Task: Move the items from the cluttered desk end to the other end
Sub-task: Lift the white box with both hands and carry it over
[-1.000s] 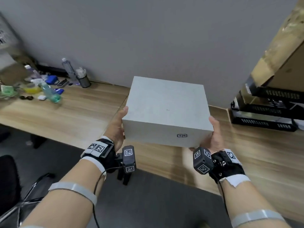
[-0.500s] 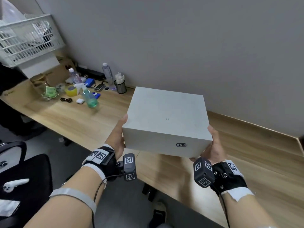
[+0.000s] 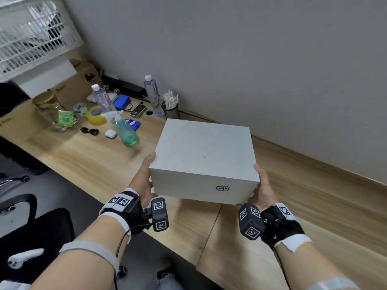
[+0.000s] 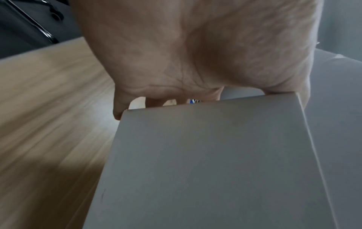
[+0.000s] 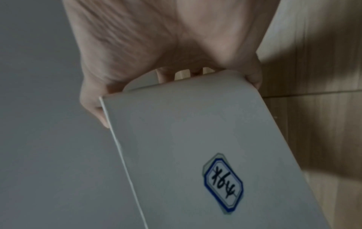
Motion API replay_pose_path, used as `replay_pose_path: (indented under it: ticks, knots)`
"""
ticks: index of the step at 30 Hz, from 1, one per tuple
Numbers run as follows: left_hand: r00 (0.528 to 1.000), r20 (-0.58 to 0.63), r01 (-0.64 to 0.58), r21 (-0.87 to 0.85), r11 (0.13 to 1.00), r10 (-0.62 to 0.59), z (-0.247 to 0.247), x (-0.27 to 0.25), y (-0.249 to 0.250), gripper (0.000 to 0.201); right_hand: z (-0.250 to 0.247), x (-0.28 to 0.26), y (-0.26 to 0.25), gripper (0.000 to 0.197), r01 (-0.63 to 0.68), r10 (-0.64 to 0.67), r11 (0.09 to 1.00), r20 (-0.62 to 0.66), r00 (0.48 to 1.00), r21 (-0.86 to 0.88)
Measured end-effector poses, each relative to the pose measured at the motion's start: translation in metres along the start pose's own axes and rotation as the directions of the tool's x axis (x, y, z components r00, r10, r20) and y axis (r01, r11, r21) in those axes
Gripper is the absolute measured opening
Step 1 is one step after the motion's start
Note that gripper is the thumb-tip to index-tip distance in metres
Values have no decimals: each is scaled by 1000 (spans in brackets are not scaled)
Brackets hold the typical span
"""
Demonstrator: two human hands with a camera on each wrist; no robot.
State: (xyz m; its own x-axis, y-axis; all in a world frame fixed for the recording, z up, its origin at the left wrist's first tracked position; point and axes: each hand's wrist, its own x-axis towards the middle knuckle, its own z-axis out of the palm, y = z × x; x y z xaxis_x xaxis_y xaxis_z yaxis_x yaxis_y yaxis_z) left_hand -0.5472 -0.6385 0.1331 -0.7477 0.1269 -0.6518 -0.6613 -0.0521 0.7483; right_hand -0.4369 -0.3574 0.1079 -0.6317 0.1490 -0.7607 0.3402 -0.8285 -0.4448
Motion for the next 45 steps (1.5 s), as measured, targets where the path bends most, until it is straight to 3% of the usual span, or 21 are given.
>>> replay_pose_path:
  ticks: [6, 12, 17, 22, 25, 30, 35, 40, 45]
  knots:
    - [984, 127, 129, -19, 991, -126, -32, 85, 39, 66, 53, 49, 23, 45, 20, -13, 996, -80, 997, 90]
    - [959, 233, 156, 34, 987, -160, -40, 175, 78, 45, 101, 102, 32, 49, 76, -44, 976, -154, 987, 206]
    - [948, 270, 167, 36, 985, -171, -29, 240, 105, 69, 133, 141, 24, 46, 166, -94, 937, -234, 968, 308]
    - [942, 299, 151, 22, 988, -151, -11, 280, 116, 51, 149, 170, 15, 48, 230, -136, 918, -292, 947, 321]
    - [948, 282, 159, -25, 987, -146, -1, 291, 118, 53, 155, 182, 8, 46, 248, -162, 906, -259, 952, 342]
    - [960, 231, 175, -59, 983, -157, 8, 309, 125, 77, 165, 194, -1, 47, 283, -202, 905, -262, 944, 319]
    - [961, 233, 166, -54, 985, -149, 3, 306, 123, 88, 170, 186, 0, 43, 240, -153, 896, -249, 956, 372]
    - [982, 165, 101, -30, 994, -94, -2, 289, 116, 64, 168, 175, -1, 47, 242, -140, 926, -333, 933, 289]
    - [997, 66, 28, 46, 999, -31, -6, 270, 122, 46, 167, 147, -3, 23, 368, -304, 926, -405, 862, 89]
